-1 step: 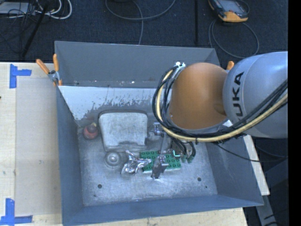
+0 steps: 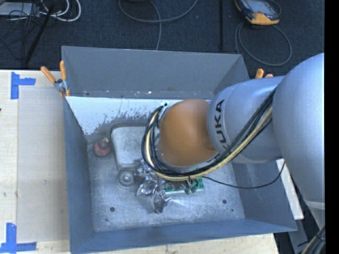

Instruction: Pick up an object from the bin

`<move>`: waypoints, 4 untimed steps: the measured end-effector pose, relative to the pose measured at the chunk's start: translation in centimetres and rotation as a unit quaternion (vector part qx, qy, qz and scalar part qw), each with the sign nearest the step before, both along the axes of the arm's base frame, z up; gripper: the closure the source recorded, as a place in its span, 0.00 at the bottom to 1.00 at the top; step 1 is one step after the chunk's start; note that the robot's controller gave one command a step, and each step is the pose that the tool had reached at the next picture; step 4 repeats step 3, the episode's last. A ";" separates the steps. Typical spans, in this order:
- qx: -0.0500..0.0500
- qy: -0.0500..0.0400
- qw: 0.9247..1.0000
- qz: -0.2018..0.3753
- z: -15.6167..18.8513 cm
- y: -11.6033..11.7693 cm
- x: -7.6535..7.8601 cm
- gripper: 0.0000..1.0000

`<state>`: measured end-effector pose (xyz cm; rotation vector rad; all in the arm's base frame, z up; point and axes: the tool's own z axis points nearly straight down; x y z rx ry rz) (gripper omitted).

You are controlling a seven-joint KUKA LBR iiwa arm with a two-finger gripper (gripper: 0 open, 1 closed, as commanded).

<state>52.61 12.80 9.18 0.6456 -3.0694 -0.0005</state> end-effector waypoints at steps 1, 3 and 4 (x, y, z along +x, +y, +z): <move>0.000 -0.001 1.000 -0.001 0.1 0.0 0.0 1.00; 0.001 -0.005 1.000 -0.007 12.6 -1.4 -1.7 1.00; 0.001 -0.005 1.000 -0.007 12.6 -1.4 -1.7 1.00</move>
Offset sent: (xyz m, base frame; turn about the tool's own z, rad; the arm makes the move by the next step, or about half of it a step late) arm 0.0000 0.0000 0.0000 0.0000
